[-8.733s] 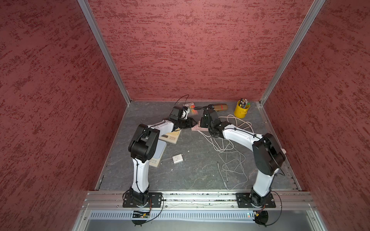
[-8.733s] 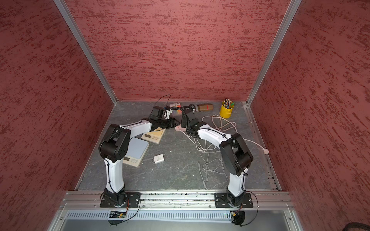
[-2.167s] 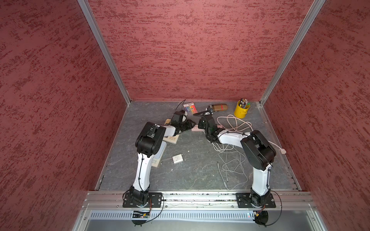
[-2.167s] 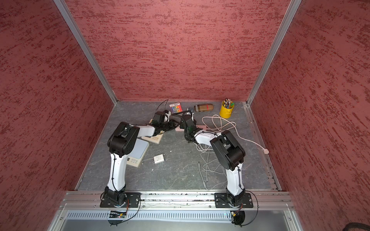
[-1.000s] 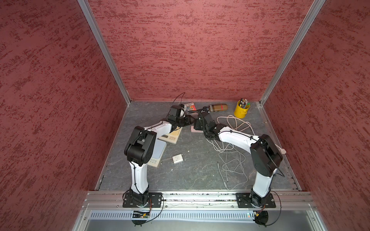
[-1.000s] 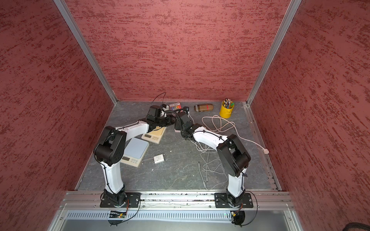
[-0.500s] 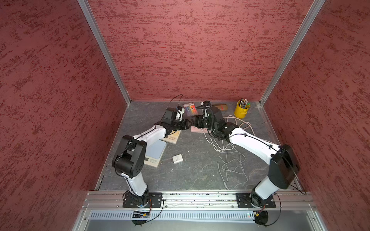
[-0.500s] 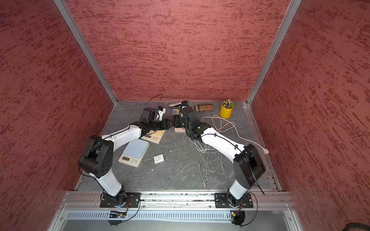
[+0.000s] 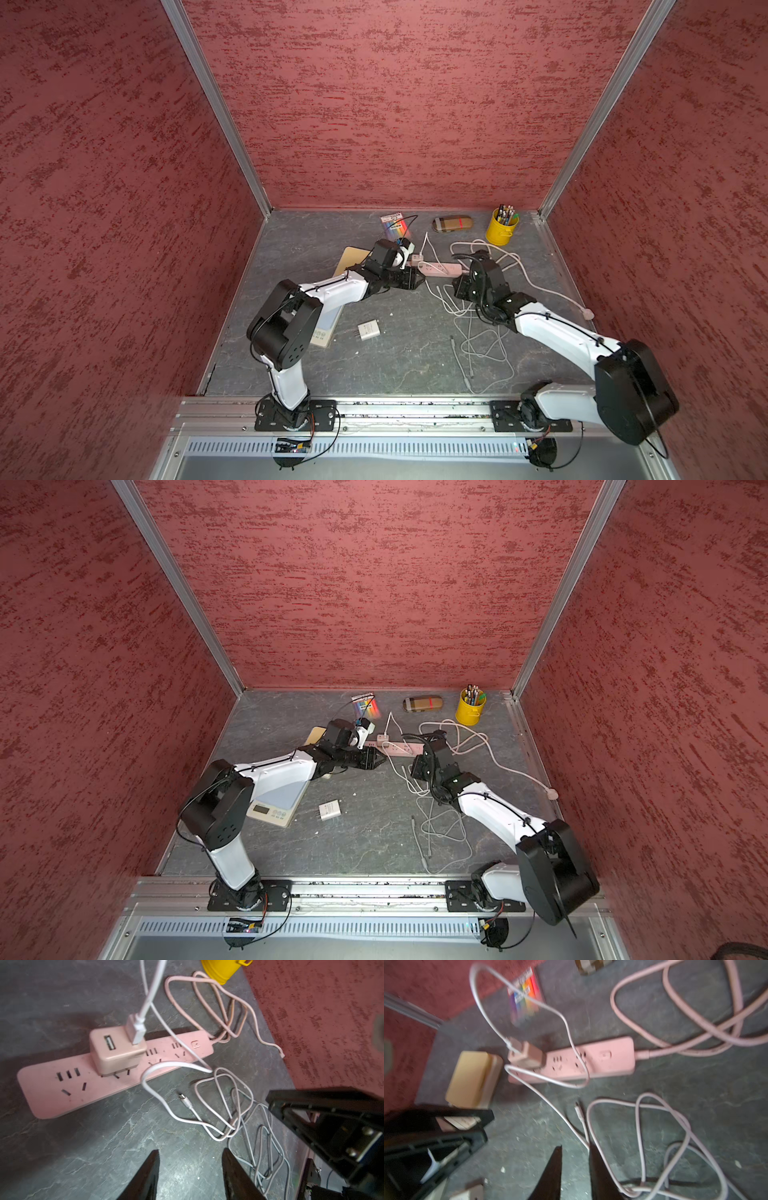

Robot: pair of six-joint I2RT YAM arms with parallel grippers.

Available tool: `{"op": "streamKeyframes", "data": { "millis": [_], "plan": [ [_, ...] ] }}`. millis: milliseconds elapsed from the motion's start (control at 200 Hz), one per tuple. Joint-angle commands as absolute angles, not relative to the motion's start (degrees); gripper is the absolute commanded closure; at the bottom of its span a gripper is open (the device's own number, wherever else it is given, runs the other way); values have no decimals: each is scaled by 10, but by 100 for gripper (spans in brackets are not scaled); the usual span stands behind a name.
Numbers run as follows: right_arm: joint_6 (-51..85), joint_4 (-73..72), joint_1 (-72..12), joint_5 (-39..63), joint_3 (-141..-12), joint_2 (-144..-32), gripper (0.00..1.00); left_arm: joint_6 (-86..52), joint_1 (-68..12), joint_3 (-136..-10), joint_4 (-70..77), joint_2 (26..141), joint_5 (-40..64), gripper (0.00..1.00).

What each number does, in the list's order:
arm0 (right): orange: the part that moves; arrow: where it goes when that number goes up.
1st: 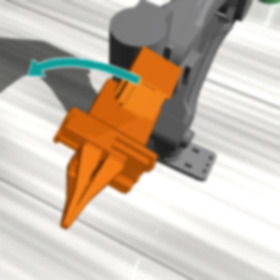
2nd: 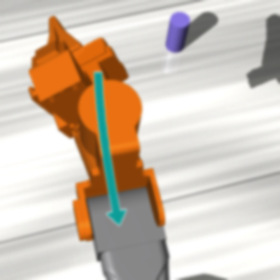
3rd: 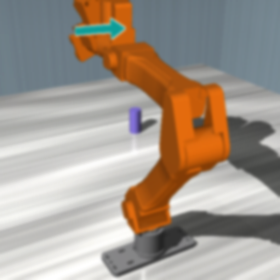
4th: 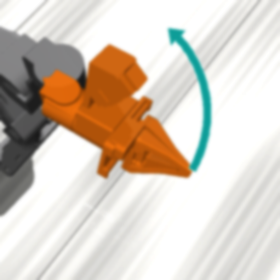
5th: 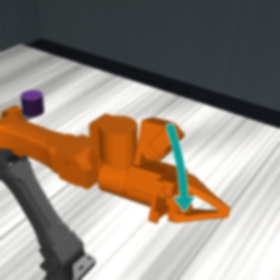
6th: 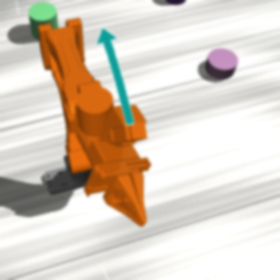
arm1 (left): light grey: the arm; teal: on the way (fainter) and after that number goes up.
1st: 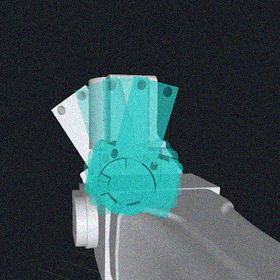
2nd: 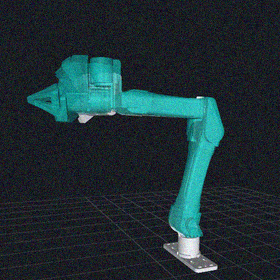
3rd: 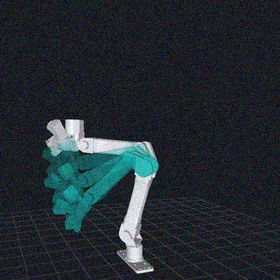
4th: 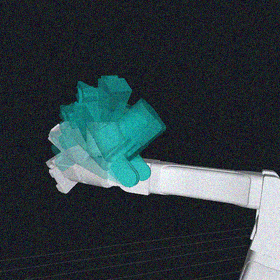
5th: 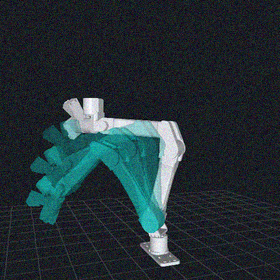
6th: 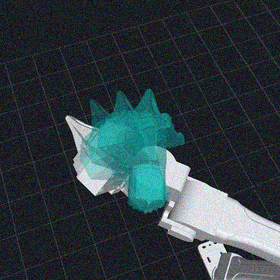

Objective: Charge the electronic scale
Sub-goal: Pick up the charging cable from the center of the board.

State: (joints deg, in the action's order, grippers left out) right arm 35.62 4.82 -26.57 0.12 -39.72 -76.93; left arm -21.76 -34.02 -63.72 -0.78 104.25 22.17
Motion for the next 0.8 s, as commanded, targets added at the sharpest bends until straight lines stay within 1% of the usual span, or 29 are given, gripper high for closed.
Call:
{"op": "streamKeyframes", "data": {
  "millis": [0,95,275,521,571,796],
  "plan": [
    [359,-24,-270,47,-402,-798,85,-248,-336,-662,4,1062,199,50],
    [334,-27,-271,54,-410,-829,89,-256,-336,-661,0,1065,190,50],
    [285,-20,-270,52,-440,-909,89,-258,-334,-655,-6,1062,181,50],
    [240,-25,-273,29,-481,-960,89,-258,-333,-647,-15,1055,177,50],
    [232,-21,-274,17,-487,-966,86,-258,-332,-645,-15,1052,177,50],
    [203,3,-280,-17,-498,-995,63,-257,-321,-629,-18,1039,180,50]
  ]
}}
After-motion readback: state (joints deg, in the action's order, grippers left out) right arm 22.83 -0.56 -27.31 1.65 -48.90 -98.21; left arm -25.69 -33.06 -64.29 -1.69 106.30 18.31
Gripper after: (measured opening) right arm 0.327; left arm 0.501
